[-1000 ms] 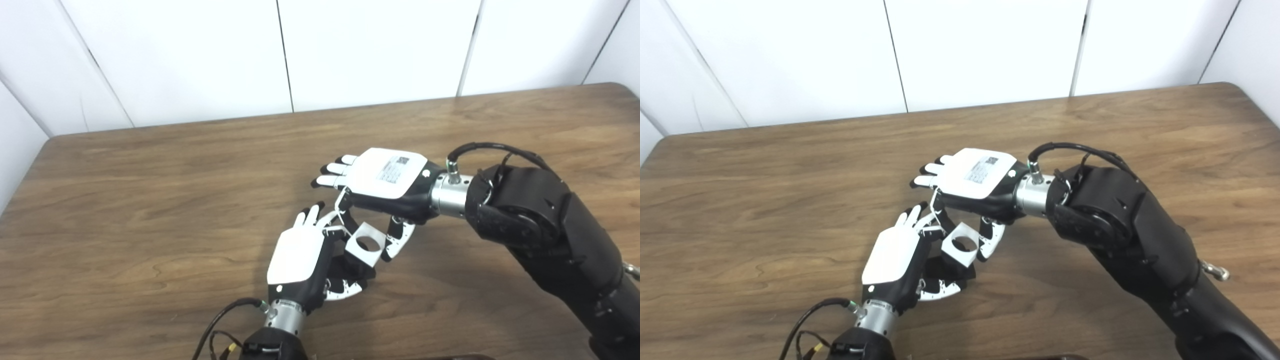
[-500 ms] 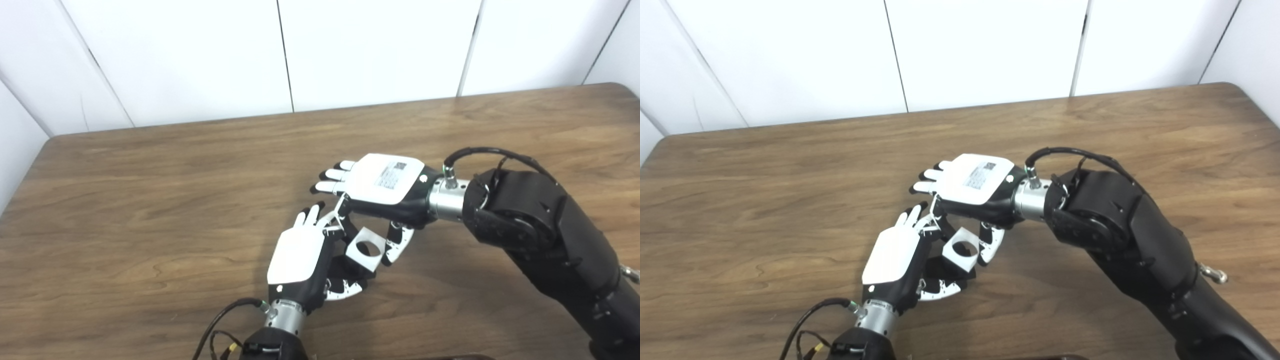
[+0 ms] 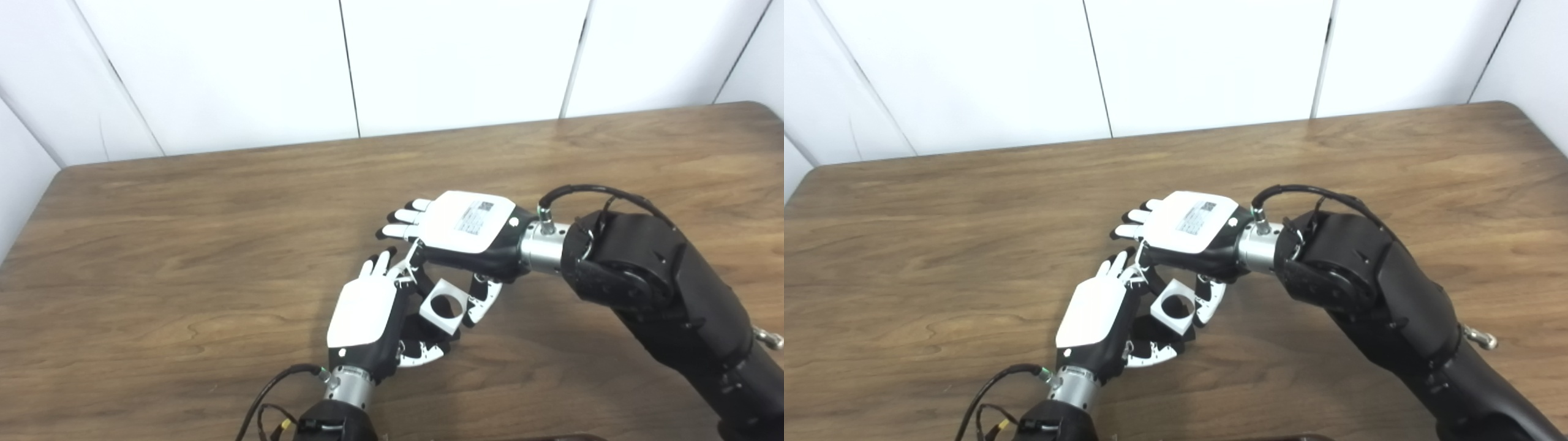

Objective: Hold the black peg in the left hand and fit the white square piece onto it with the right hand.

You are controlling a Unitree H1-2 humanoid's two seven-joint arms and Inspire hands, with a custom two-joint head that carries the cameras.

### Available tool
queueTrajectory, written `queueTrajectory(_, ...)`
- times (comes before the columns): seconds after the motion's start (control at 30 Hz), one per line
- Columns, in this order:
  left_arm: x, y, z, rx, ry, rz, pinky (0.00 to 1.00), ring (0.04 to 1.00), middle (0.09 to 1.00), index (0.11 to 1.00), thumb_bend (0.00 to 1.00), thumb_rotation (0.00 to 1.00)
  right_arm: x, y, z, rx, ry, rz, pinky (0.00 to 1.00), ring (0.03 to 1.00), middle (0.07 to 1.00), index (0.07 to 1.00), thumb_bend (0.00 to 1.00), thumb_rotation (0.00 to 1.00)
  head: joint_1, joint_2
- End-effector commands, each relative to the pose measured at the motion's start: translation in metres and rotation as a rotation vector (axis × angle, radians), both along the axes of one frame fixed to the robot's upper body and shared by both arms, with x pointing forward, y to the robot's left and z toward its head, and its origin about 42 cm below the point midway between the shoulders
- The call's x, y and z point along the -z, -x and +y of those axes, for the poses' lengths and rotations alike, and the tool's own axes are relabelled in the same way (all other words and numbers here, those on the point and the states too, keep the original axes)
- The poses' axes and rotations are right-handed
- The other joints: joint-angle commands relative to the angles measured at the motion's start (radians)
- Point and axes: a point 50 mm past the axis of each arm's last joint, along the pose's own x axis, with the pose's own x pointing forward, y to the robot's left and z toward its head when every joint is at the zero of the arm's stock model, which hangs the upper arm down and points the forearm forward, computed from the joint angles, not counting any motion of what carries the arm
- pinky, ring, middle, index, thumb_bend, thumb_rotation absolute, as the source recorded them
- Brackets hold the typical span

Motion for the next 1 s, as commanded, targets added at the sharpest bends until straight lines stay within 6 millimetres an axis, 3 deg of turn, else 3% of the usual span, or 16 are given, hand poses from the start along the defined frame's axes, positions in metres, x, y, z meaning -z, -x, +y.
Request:
queueTrajectory(0.0,-0.0043,0.0005,-0.0161,0.009,0.035,0.003,1.00,1.000,0.891,0.488,0.52,0.08,-0.0094,-0.0044,0.0043,-0.018,-0.013,-0.048,1.00,1.000,0.979,0.493,0.52,0.14,0.002,-0.001)
queueTrajectory(0.97,-0.0002,0.0018,-0.0232,0.021,0.052,0.009,1.00,1.000,0.893,0.489,0.52,0.08,-0.0087,-0.0131,0.0071,-0.015,-0.025,-0.062,1.00,1.000,0.973,0.493,0.52,0.14,0.008,0.000)
